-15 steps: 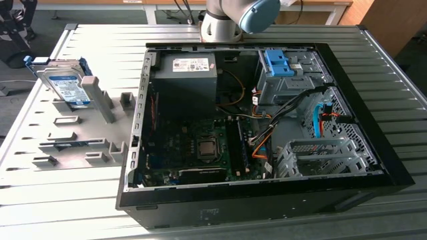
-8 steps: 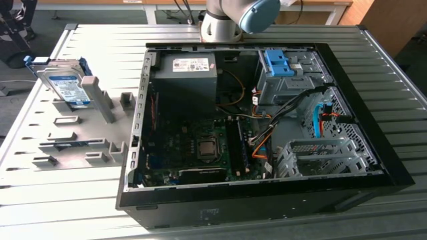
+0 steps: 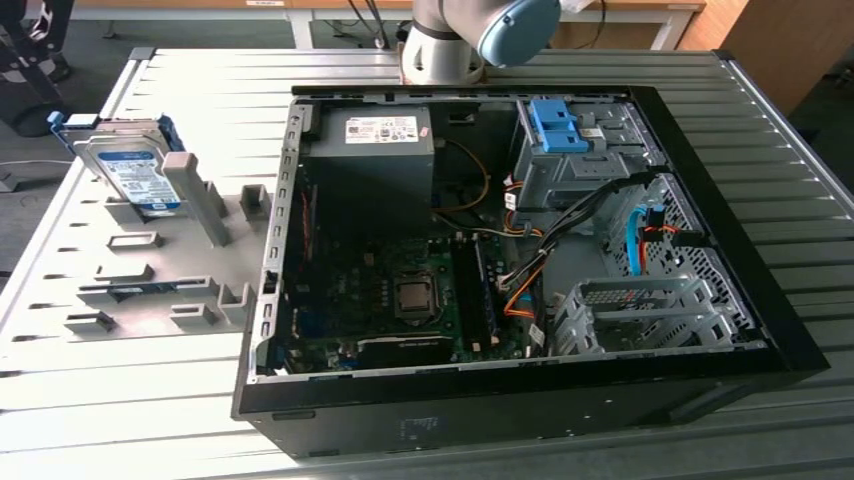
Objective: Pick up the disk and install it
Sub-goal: 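Pick up the disk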
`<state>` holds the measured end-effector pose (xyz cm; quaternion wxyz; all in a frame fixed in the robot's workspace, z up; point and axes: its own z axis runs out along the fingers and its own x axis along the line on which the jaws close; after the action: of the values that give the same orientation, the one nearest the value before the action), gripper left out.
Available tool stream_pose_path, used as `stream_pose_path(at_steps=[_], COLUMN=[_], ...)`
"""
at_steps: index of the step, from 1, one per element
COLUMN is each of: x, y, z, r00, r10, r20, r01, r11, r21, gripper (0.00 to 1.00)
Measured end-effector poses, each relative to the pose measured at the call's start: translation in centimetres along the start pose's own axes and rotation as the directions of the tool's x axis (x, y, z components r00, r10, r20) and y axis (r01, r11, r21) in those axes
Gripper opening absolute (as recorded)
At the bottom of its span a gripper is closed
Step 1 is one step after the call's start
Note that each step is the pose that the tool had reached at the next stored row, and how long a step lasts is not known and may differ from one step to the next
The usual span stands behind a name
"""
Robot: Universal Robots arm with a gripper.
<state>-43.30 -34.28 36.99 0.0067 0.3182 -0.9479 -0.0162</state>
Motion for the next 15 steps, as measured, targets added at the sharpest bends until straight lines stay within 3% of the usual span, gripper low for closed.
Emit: stream_pose_path(at_steps=[2, 5, 8, 11, 15], x=[0.0, 0.0, 0.0, 0.0, 0.0], y=[0.0, 0.0, -0.01, -0.01, -0.01], z=[0.02, 0.06, 0.09, 0.12, 0.13], r00=[0.9998, 0.9982, 0.9936, 0.986, 0.9714], r10=[-0.017, -0.059, -0.113, -0.167, -0.237], r20=[0.0066, 0.0054, 0.0035, 0.0018, -0.0006], r01=[0.017, 0.059, 0.113, 0.167, 0.237], r11=[0.9999, 0.9982, 0.9936, 0.986, 0.9714], r21=[0.0029, 0.0032, 0.0032, 0.0031, 0.0029], gripper=[0.11, 0.11, 0.11, 0.11, 0.11])
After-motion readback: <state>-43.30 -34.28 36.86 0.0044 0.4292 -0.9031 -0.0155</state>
